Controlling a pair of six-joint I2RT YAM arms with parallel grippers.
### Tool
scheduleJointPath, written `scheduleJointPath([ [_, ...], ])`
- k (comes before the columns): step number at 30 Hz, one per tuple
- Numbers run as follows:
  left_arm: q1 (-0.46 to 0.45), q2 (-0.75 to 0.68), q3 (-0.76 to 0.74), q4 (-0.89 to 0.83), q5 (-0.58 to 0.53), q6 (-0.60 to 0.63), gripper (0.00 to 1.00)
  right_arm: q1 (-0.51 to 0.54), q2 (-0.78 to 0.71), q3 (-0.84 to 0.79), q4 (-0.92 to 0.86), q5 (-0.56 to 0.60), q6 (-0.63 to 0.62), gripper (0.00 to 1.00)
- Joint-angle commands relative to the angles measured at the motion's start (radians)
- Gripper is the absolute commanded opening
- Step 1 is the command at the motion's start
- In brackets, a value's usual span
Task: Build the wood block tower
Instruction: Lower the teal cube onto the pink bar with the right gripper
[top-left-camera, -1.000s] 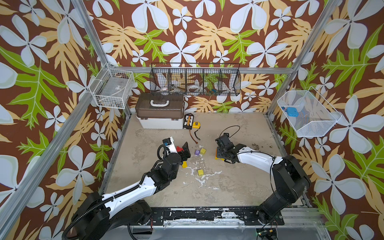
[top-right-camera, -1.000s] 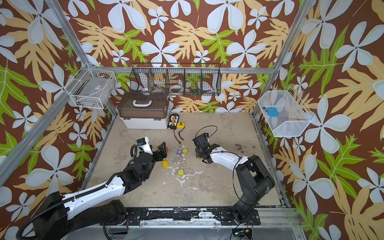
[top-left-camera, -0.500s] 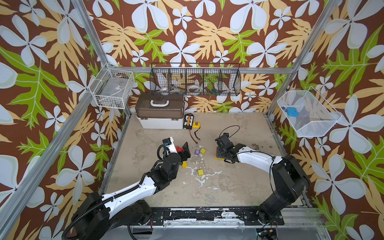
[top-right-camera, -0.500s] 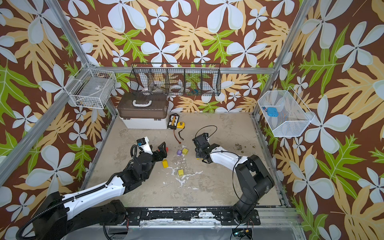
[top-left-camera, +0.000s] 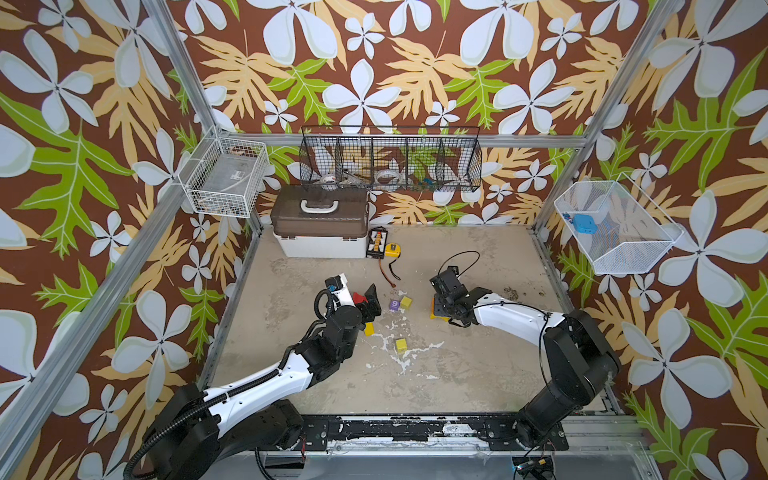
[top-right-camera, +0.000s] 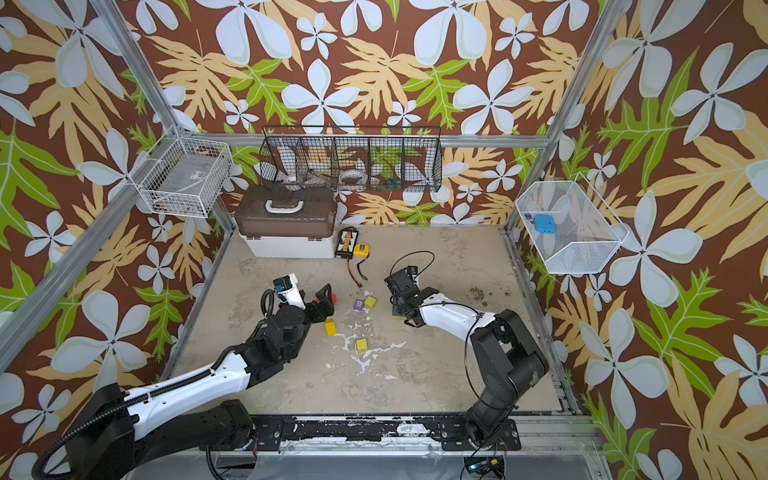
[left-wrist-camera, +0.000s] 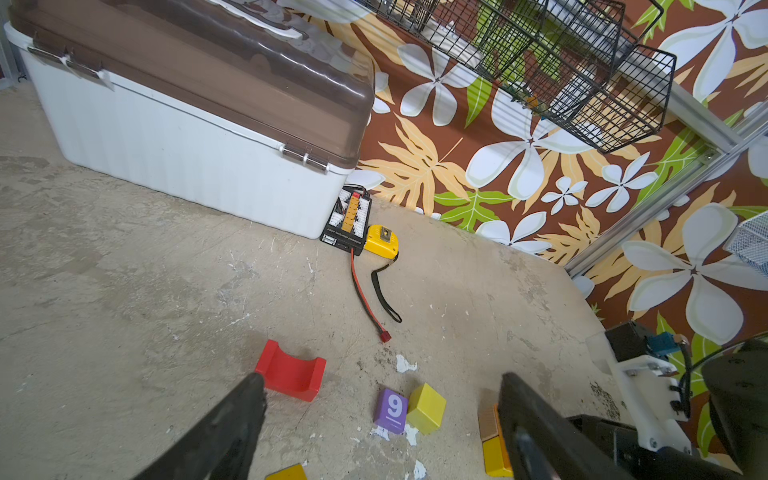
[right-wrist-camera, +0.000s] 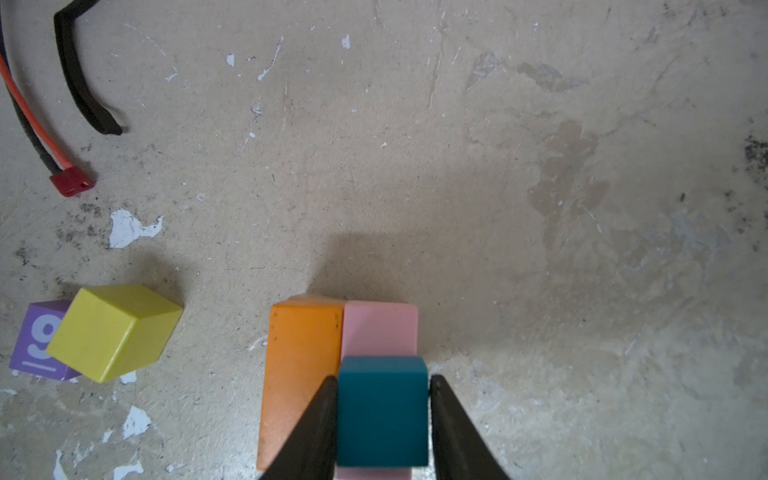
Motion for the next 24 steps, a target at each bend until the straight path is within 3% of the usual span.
scheduleJointPath([
  [1,0.002,-0.003,0.0,0.005,0.004,-0.009,0.89,0.0,-0.001,0.005,-0.009,0.017,0.007,0.38],
  [24,0.003,-0.004,0.0,0.005,0.007,-0.009,0.89,0.009,0.0,0.003,0.006,0.008,0.004,0.39],
])
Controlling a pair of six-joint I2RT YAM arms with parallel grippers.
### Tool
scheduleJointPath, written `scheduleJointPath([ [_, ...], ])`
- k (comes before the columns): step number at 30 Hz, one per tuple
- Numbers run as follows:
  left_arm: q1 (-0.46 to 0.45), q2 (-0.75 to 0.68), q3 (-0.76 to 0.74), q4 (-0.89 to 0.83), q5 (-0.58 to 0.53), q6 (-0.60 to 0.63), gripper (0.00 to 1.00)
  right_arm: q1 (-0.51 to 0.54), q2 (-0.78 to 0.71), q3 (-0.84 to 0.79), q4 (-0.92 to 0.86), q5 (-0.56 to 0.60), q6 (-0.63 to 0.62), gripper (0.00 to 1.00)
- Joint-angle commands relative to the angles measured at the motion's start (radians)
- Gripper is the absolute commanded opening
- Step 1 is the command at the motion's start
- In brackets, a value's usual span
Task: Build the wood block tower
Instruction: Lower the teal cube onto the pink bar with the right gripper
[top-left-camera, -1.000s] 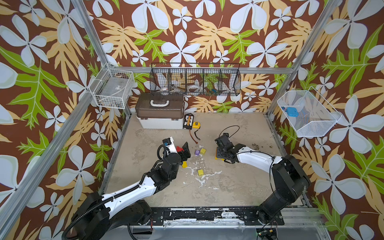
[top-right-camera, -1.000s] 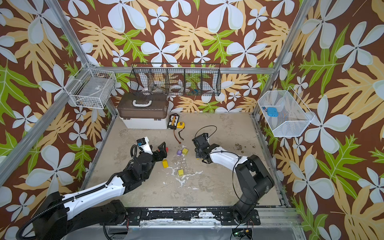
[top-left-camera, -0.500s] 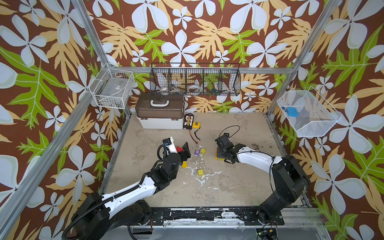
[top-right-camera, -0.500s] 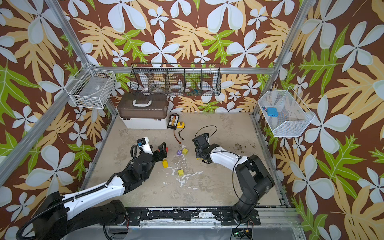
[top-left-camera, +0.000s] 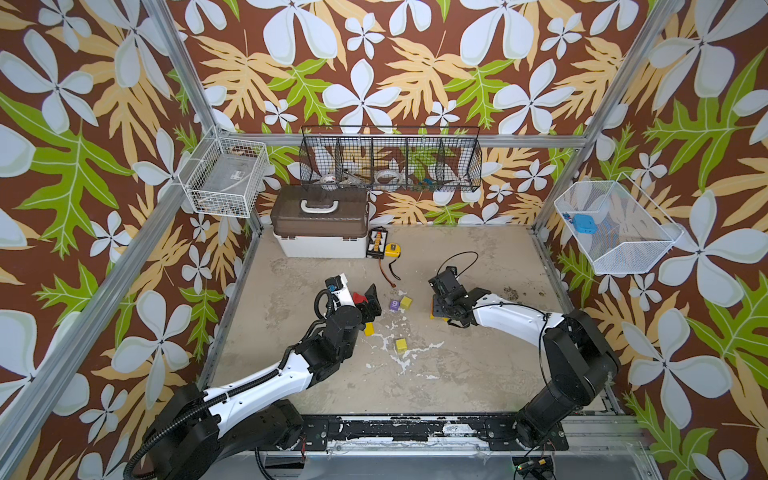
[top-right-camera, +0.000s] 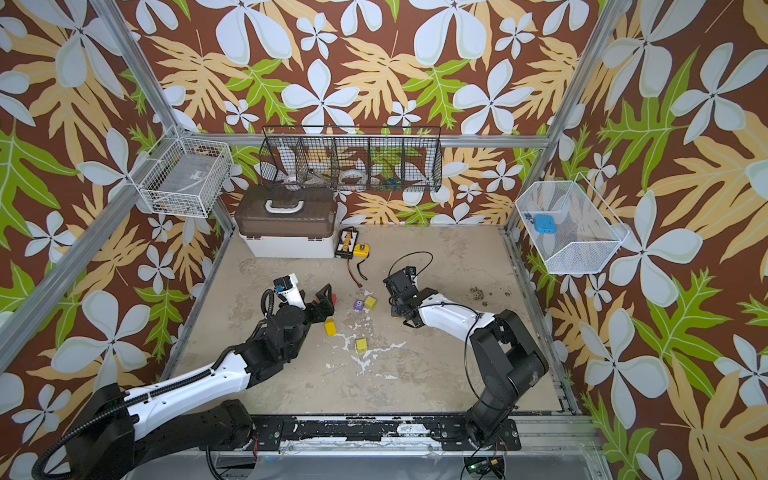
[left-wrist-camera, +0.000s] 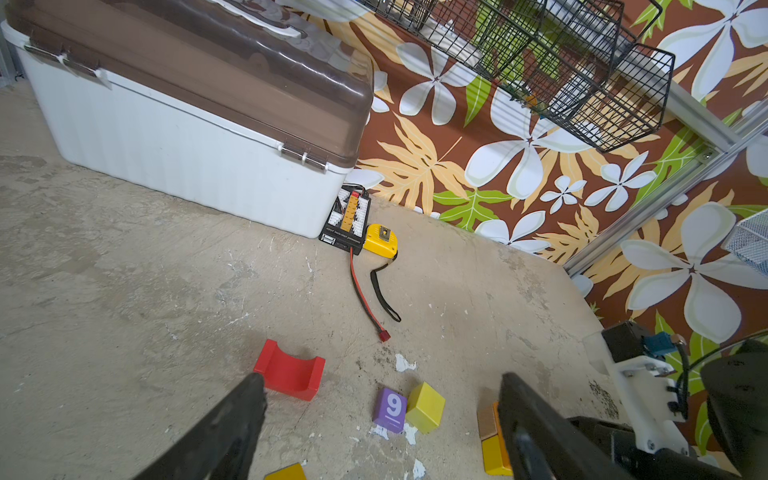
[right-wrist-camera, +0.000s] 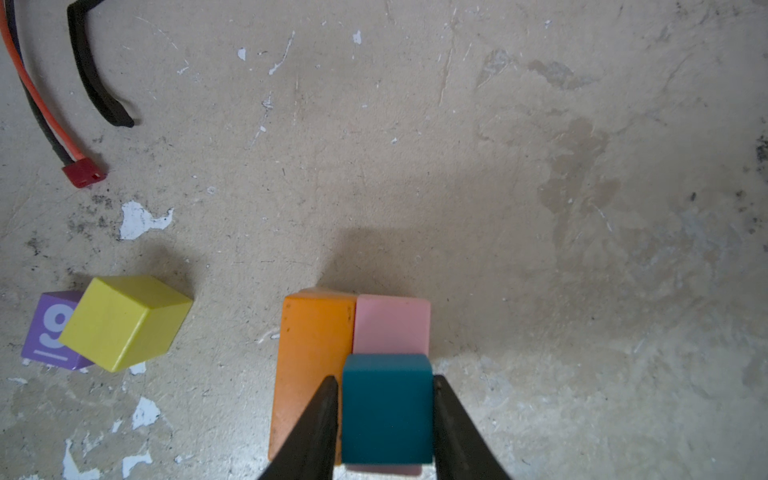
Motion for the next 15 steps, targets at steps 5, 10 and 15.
scheduleJointPath([
  [5,0.003,-0.003,0.0,0.006,0.006,-0.009,0.89,-0.001,-0.001,0.003,0.003,0.02,0.008,0.4],
  [10,0.002,0.002,0.0,0.007,0.008,-0.009,0.89,0.0,-0.009,0.0,0.001,0.031,0.013,0.4],
  [15,0.002,0.013,-0.001,0.01,0.026,-0.02,0.89,0.002,-0.028,0.001,0.019,0.023,-0.012,0.41],
])
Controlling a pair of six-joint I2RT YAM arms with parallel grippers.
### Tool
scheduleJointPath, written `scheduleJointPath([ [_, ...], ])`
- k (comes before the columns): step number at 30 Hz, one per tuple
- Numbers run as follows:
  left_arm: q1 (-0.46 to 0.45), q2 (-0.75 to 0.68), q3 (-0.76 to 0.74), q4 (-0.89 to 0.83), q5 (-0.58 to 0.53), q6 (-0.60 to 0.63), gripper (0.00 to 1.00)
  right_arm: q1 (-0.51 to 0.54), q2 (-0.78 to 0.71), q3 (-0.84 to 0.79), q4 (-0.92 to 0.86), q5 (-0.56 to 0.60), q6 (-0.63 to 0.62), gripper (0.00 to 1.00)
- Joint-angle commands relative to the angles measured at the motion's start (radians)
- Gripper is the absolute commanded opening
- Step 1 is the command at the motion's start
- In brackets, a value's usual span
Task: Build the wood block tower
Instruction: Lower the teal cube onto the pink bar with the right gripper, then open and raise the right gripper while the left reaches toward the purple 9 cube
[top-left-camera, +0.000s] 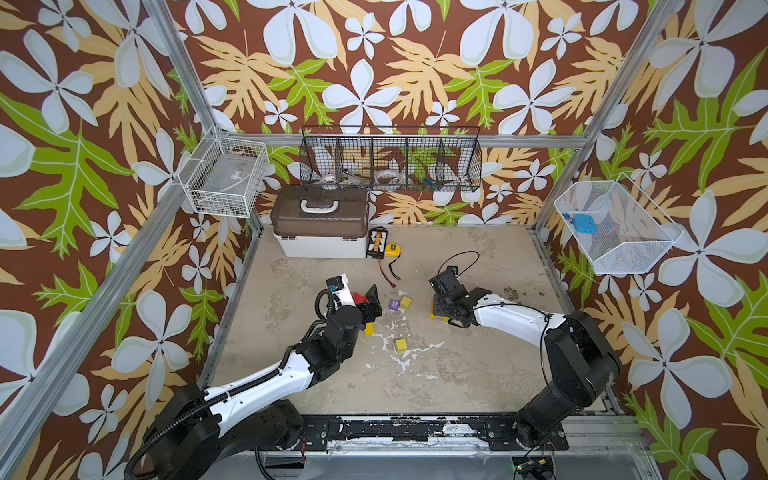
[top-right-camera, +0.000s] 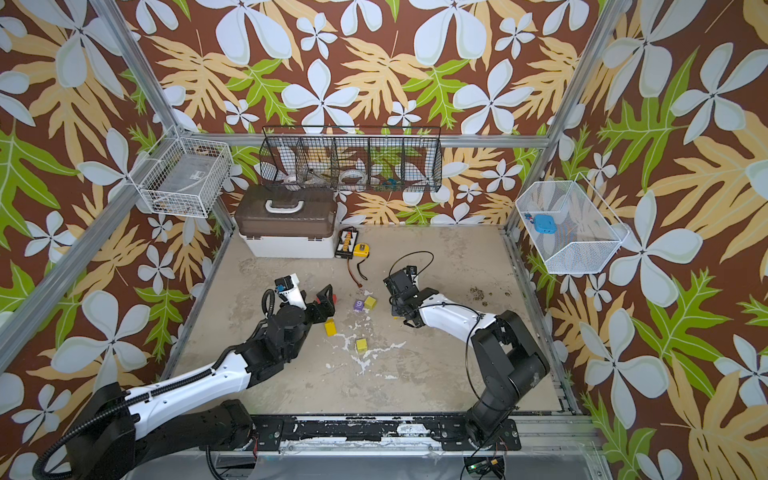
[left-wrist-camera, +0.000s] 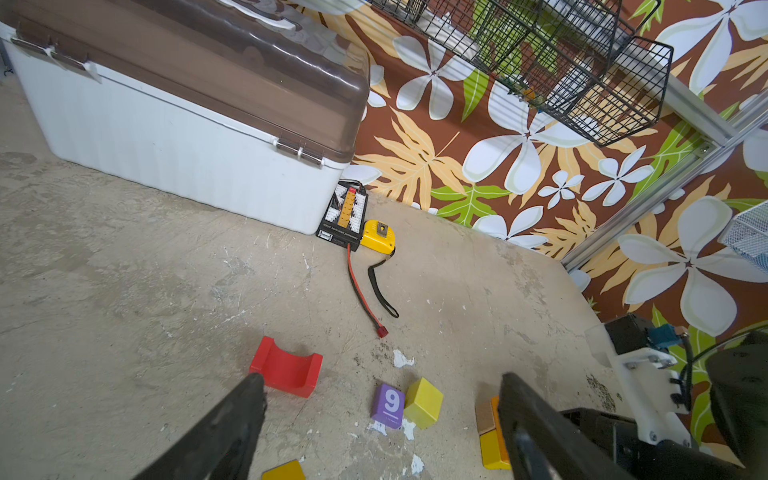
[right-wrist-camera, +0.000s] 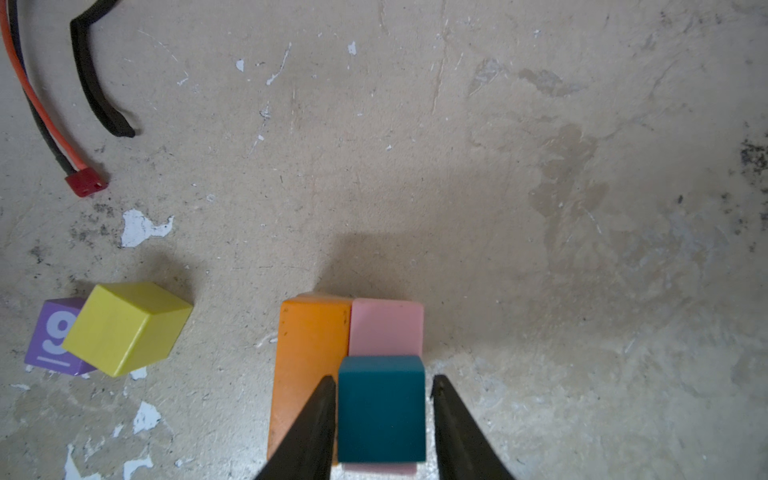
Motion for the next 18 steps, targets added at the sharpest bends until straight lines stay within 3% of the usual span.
scheduleJointPath([
  [1,0.003,0.012,-0.001,0.01,0.013,-0.02,0.89,0.005,-0.02,0.005,0.021,0.017,-0.027,0.41],
  [7,0.003,0.063,0.015,0.004,0.054,-0.043,0.89,0.02,-0.121,0.01,-0.023,0.144,-0.034,0.5],
  [12,0.003,0.114,0.049,-0.03,0.062,-0.041,0.87,0.021,-0.235,-0.065,0.027,0.172,-0.041,0.57],
  [18,0.003,0.19,0.07,-0.054,0.076,-0.073,0.87,0.02,-0.279,-0.107,0.042,0.215,-0.03,0.58],
])
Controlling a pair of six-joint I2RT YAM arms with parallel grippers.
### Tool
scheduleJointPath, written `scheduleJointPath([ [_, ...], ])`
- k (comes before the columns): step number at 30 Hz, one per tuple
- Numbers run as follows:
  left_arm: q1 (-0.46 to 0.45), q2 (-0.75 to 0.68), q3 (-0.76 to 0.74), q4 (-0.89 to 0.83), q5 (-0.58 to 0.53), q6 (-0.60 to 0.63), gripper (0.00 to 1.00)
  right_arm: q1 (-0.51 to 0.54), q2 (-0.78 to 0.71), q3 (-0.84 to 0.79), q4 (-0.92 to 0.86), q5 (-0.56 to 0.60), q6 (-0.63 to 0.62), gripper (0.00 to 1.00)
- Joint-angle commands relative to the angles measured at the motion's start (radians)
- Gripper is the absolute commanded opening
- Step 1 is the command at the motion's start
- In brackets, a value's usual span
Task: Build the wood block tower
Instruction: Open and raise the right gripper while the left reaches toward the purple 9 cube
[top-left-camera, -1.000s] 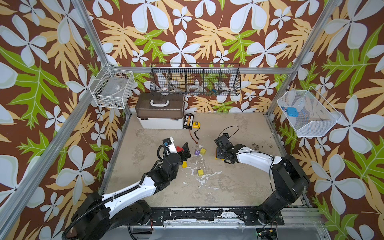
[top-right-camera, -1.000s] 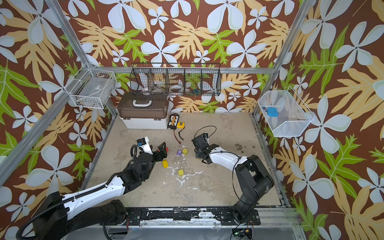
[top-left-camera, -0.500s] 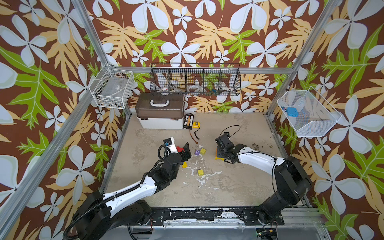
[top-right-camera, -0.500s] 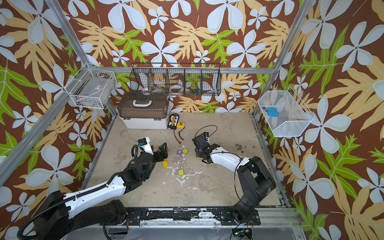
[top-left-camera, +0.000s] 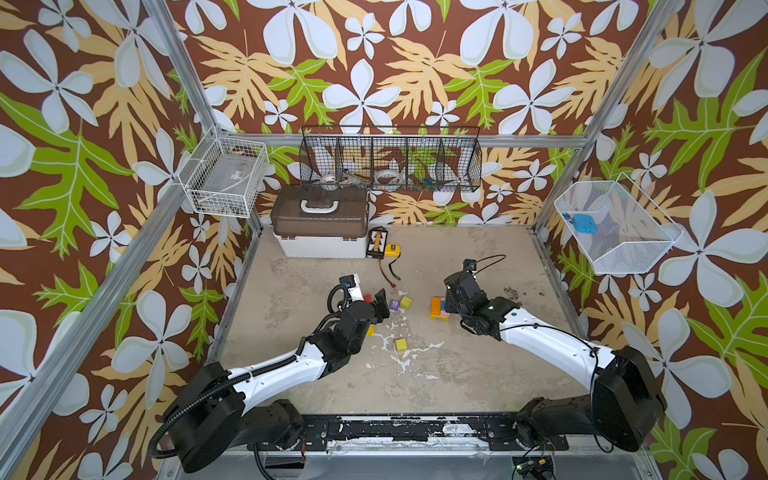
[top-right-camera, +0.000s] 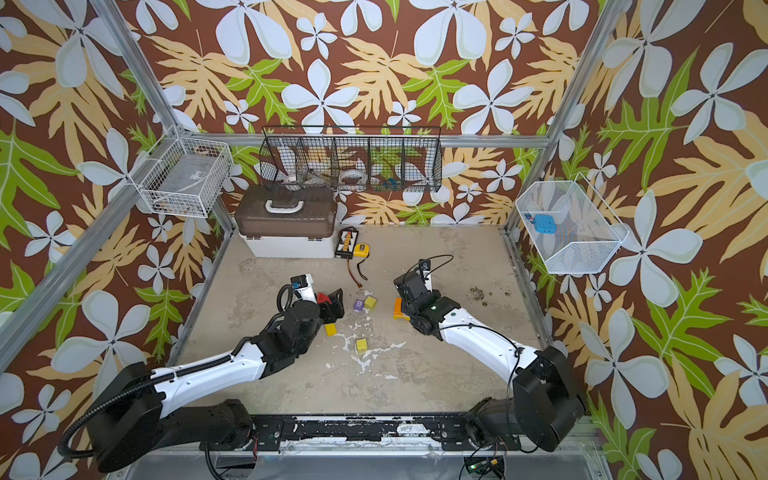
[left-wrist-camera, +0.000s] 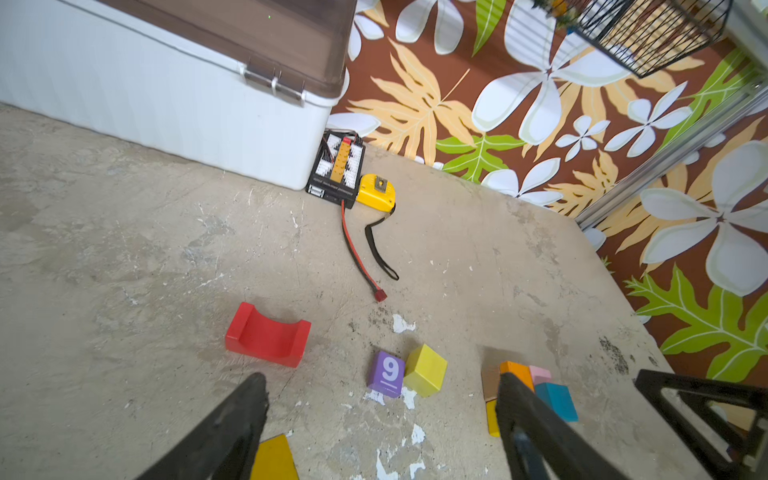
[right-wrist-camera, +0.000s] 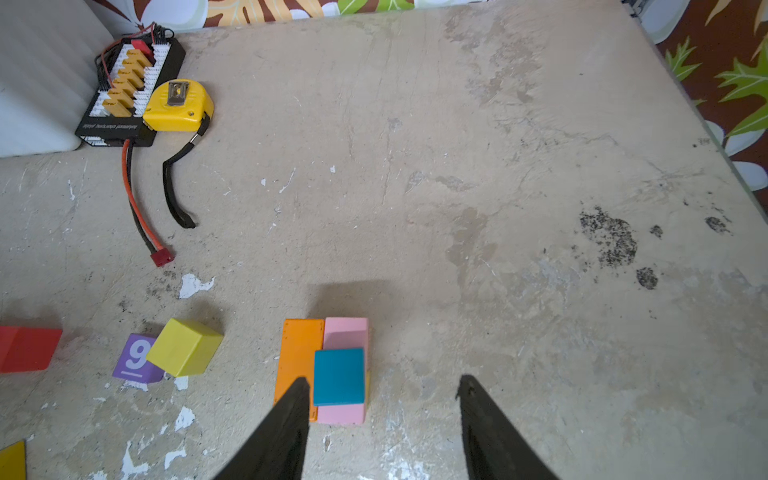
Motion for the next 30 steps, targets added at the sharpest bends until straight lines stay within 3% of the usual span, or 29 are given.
scheduleJointPath([
  [1,0.002,0.049,0.026,-0.022,0.014,-0.025,0.87,-0.001,-0.011,-0.009,0.02,0.05,0.001,0.58],
  [17,0.003,0.571,0.493,-0.475,0.06,-0.055,0.74,-0.001,0.055,0.017,0.005,-0.009,0.01,0.54],
  [30,0.003,0.686,0.594,-0.569,0.037,-0.034,0.74,-0.001,0.053,0.022,-0.006,0.009,0.009,0.54],
])
